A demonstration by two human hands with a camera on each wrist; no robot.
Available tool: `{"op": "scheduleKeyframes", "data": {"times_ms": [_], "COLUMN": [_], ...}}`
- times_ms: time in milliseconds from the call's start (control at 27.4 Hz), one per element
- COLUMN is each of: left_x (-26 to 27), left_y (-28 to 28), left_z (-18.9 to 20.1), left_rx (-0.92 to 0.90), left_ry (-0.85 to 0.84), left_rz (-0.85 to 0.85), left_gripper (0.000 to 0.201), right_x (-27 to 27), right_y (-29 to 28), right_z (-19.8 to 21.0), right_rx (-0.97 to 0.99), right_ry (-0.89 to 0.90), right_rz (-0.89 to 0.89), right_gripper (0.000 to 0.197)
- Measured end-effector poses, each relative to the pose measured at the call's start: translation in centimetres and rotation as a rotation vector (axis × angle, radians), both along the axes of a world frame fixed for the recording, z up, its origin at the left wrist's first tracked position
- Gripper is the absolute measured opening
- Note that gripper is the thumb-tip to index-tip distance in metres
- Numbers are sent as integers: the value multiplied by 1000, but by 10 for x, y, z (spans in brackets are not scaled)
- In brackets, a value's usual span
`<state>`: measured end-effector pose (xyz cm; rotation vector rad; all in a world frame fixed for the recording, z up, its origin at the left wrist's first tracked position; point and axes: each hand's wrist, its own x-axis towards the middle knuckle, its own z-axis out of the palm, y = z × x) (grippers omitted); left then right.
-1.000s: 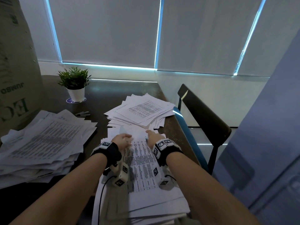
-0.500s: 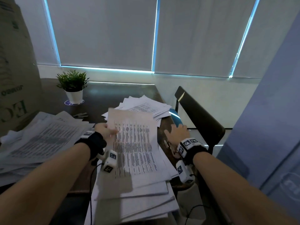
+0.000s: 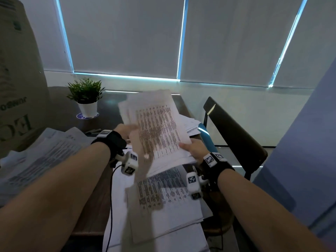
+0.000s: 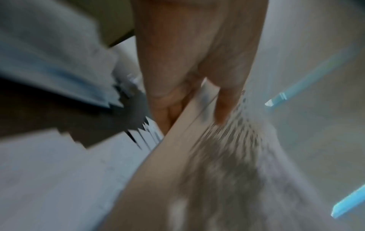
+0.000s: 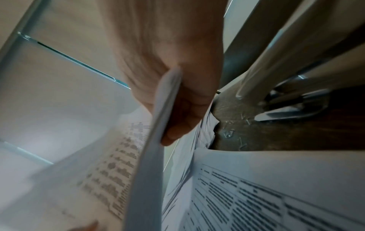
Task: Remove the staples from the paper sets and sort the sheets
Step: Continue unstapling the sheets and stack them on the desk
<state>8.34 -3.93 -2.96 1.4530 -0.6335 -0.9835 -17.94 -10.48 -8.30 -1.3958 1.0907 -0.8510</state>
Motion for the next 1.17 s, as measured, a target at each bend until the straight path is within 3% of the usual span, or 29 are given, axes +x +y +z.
{"op": "scheduleKeyframes", "data": {"times_ms": [73, 146, 219, 329, 439, 512, 585, 658, 731, 841, 951, 1024, 1097, 1170], "left_x": [2, 4, 11, 14, 10, 9, 8, 14, 20, 27, 24, 23, 23, 22], "left_y": [-6, -12, -20, -22, -28, -36, -41, -46, -44, -33, -20, -16, -16, -16], "left_z": [-17, -29, -34, -29, -22, -20, -21, -32, -41, -53, -62, -68, -72, -75], "left_rx": [192, 247, 200, 144, 76, 72, 127, 114, 186, 485, 705, 751, 805, 798], "left_ry": [-134, -261, -294, -210, -149, -108, -50, 23, -138, -724, -1082, -1158, -1147, -1110], "left_rz": [-137, -170, -89, 19, 58, 22, -20, 32, 98, -111, -360, -360, -393, -412], "left_gripper": [6, 18, 33, 25, 30, 44, 75, 63, 51, 36, 55, 72, 95, 104], "right_x": [9, 16, 21, 24, 25, 27, 31, 39, 49, 62, 70, 68, 62, 55], "right_y": [-10, -23, -36, -48, -47, -53, -61, -69, -76, -82, -84, -77, -63, -45], "right_z": [6, 10, 7, 1, 4, 7, 11, 16, 19, 21, 24, 22, 23, 22], "right_rx": [-7, -25, 20, 222, 312, 331, 344, 347, 351, 429, 446, 442, 394, 271], "right_ry": [-54, 8, 86, 85, -10, -83, -188, -214, -241, -485, -661, -517, -110, 409], "right_rz": [-53, -83, -12, 103, 125, 39, -68, -136, -170, -193, -106, -25, 49, 115], "right_gripper": [27, 35, 47, 53, 20, 5, 14, 16, 14, 14, 22, 37, 40, 25]}}
